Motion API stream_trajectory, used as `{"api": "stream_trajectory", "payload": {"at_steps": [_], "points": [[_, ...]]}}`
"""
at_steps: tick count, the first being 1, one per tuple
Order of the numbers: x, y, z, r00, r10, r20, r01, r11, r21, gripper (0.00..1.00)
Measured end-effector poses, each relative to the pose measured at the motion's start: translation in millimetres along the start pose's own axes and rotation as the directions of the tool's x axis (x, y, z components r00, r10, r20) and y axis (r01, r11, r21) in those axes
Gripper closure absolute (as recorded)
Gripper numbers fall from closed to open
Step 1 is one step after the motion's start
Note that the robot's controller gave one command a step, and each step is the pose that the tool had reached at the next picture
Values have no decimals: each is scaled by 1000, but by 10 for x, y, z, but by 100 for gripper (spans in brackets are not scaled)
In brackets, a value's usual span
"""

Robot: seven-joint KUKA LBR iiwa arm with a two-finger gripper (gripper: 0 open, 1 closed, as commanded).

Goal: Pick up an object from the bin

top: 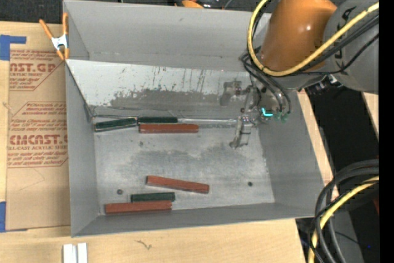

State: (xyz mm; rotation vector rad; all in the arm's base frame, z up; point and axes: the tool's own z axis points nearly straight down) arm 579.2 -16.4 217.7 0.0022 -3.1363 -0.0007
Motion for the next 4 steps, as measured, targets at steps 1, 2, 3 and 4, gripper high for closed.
{"api": "stream_trajectory", "payload": {"at_steps": [1, 2, 3, 4], "points": [[416, 390, 1301, 988, -153, -2, 153, 988, -1, 0], [895, 858, 1483, 975, -223, 12, 223, 975, 0, 0], [892, 836, 1482, 976, -218, 8, 218, 976, 1, 100], [957, 939, 139, 957, -291, 14, 291, 957, 3, 100]]}}
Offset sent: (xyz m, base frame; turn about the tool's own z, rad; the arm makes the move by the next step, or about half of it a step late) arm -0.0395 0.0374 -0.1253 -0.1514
